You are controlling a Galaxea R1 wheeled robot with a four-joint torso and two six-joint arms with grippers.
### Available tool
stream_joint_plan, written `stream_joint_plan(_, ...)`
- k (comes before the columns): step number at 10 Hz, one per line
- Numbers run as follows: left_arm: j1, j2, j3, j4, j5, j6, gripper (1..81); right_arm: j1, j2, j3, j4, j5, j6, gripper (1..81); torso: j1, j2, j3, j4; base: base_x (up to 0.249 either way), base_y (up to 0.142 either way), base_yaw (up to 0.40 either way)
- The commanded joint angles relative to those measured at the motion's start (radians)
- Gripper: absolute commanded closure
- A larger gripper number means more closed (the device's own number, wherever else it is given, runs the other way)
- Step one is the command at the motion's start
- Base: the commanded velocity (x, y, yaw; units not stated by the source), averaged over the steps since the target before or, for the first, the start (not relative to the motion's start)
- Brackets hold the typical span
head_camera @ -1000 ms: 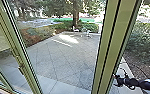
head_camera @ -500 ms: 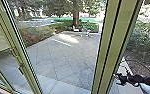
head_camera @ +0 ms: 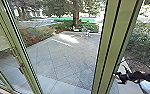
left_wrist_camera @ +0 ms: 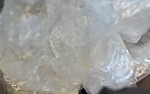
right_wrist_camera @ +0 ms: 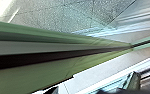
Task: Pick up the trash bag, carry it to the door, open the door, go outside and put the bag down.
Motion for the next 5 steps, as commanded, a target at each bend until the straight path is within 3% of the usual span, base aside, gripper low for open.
stream_joint_plan(1,-0.024,-0.005,0.0,-0.01,0.088,0.008,81.1,0.246,-0.056,-0.05,-0.046,0.018,0.031,1.0,0.0,0.0,0.0,0.0,0.0,0.0,0.0)
stream_joint_plan(3,-0.023,-0.005,0.0,-0.01,0.088,0.008,81.1,0.261,-0.082,-0.034,-0.057,0.017,0.026,1.0,0.0,0.0,0.0,0.0,0.0,0.0,0.0)
stream_joint_plan(5,-0.021,-0.005,0.0,-0.01,0.088,0.008,81.1,0.295,-0.117,-0.001,-0.117,-0.011,0.029,1.0,0.0,0.0,0.0,0.0,0.0,0.0,0.0)
